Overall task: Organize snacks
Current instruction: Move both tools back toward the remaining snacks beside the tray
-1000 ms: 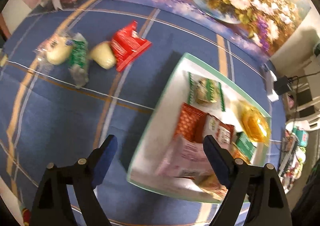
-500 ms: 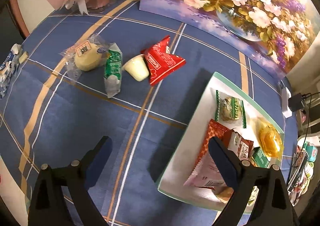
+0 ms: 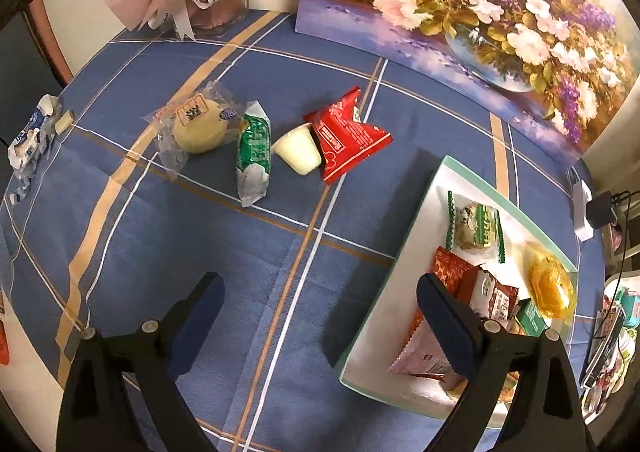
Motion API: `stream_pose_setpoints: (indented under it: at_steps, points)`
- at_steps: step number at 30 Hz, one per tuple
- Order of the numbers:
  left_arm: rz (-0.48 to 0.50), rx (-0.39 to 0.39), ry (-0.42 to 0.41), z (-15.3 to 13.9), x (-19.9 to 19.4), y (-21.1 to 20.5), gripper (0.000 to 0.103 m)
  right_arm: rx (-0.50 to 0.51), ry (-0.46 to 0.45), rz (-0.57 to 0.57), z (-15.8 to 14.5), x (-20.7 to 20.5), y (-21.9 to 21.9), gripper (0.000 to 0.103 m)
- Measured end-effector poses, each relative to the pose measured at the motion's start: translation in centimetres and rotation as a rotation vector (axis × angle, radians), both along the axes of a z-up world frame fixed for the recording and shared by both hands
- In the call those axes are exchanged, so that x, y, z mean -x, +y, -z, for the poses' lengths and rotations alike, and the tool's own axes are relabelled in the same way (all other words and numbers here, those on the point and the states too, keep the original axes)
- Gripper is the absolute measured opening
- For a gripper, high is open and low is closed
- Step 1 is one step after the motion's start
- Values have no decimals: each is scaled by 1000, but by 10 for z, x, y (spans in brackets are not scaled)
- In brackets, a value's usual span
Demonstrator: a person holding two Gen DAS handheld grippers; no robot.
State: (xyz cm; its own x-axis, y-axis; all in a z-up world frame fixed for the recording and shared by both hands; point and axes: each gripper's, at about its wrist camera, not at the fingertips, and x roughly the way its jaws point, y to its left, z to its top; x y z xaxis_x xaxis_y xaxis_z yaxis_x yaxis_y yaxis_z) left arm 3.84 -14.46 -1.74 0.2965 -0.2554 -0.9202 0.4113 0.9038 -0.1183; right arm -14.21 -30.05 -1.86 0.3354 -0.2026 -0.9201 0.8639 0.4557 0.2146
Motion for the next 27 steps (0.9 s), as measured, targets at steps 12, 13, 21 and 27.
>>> stream_pose_setpoints:
  at_steps: [12,13,21,27]
  points:
    - [-131,10,-6,-9,-37,51,97,22,2,-156,-7,-38,37,103]
    - [-139,4,-8,-9,-40,55,97,19,1,-165,-7,-40,40,103]
    - [-237,-44,-12,-14,-60,90,97,6,-19,-235,-8,-61,60,103]
    - [-261,-44,-29,-17,-68,101,97,49,-20,-257,-15,-72,74,103]
